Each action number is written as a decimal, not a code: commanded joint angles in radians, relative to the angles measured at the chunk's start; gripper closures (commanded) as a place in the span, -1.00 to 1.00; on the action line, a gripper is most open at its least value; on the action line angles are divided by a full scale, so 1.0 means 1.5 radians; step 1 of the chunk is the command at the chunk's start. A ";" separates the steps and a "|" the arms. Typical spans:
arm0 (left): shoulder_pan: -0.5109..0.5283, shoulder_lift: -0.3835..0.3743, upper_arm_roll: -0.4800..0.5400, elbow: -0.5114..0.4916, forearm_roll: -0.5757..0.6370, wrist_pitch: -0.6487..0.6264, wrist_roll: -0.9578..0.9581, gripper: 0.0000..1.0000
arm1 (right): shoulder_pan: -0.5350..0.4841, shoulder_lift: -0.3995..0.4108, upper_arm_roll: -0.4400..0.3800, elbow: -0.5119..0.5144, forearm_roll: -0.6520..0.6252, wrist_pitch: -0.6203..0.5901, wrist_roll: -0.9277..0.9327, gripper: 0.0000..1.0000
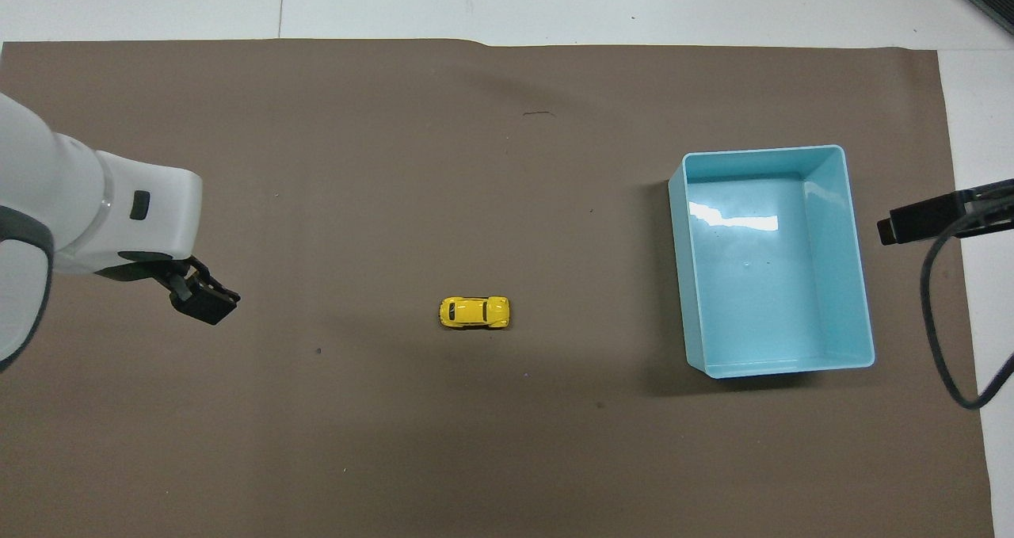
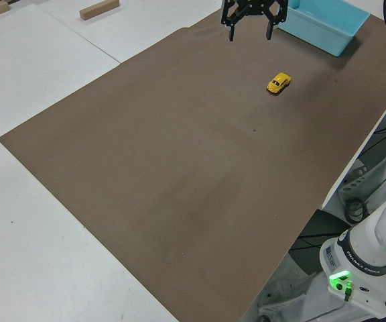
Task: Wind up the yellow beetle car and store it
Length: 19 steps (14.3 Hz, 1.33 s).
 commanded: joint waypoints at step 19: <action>-0.253 0.161 0.011 -0.194 -0.004 0.435 0.132 -1.00 | -0.005 -0.013 0.003 -0.014 0.000 -0.005 0.010 -1.00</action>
